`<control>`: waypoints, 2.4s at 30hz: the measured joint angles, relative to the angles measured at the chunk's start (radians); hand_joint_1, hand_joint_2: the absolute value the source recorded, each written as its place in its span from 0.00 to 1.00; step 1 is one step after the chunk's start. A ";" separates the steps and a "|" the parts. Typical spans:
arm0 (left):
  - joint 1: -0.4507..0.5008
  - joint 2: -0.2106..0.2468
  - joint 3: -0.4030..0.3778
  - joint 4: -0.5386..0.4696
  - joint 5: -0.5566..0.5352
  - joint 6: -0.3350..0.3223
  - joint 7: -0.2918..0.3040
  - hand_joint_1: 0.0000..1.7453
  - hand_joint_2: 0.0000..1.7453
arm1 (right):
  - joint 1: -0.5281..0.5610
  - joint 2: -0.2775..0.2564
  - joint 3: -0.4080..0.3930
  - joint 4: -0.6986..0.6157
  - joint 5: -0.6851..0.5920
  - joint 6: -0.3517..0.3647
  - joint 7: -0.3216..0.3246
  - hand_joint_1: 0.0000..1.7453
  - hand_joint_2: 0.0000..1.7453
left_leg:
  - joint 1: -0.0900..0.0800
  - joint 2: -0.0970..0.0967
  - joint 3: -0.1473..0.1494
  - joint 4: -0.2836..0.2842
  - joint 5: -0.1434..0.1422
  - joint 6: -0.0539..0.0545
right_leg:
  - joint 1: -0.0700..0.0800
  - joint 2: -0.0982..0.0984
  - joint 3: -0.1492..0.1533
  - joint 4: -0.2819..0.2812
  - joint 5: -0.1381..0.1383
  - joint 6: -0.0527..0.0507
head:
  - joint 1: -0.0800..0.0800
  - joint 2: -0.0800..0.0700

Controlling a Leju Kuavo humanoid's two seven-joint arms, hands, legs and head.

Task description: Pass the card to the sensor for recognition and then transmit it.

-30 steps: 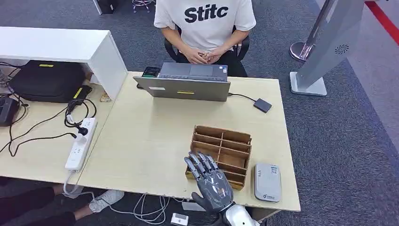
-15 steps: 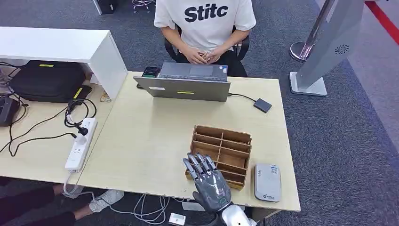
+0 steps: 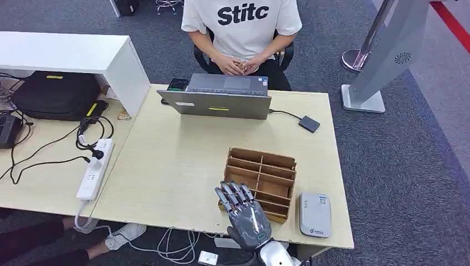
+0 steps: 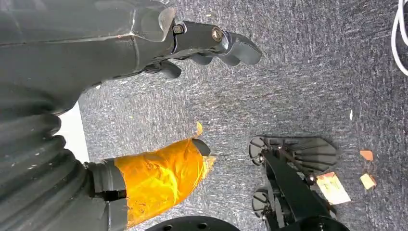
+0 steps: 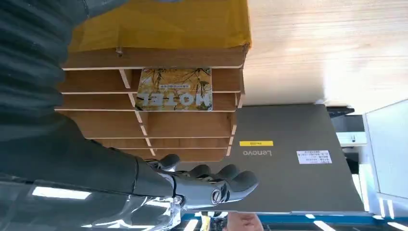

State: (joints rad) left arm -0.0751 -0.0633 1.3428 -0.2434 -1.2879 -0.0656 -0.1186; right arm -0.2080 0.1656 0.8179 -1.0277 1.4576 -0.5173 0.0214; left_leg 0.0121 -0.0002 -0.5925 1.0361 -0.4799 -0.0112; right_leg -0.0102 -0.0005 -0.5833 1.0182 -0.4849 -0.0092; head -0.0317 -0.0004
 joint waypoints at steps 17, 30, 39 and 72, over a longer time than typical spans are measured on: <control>0.000 0.000 0.000 0.000 0.003 0.000 -0.001 0.00 1.00 | 0.000 0.000 0.000 0.000 -0.006 0.025 0.005 0.00 1.00 | 0.000 0.000 0.000 0.000 0.000 0.000 | 0.000 0.000 0.000 0.000 0.000 0.000 | 0.000 0.000; 0.000 0.000 0.000 0.000 0.006 0.000 -0.001 0.00 1.00 | 0.000 0.000 -0.001 0.000 -0.034 0.053 0.007 0.00 1.00 | 0.000 0.000 0.000 0.000 0.000 0.000 | 0.000 0.000 0.000 0.000 0.000 0.000 | 0.000 0.000; 0.000 0.000 0.000 0.000 0.009 0.000 -0.001 0.00 1.00 | 0.000 0.000 -0.006 -0.002 -0.040 0.052 0.008 0.00 1.00 | 0.000 0.000 0.000 0.000 0.000 0.000 | 0.000 0.000 0.000 0.000 0.000 0.000 | 0.000 0.000; 0.000 0.000 0.000 0.000 0.010 0.006 -0.001 0.00 1.00 | 0.018 0.000 -0.101 -0.023 -0.034 0.063 0.019 0.87 1.00 | 0.000 0.000 0.000 0.000 0.000 0.000 | 0.000 0.000 0.000 0.000 0.000 0.000 | 0.000 0.000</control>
State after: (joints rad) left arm -0.0752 -0.0633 1.3428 -0.2434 -1.2776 -0.0599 -0.1198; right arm -0.1896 0.1656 0.7172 -1.0506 1.4237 -0.4547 0.0408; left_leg 0.0121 0.0001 -0.5922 1.0361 -0.4799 -0.0112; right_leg -0.0102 -0.0003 -0.5833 1.0182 -0.4849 -0.0092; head -0.0317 -0.0004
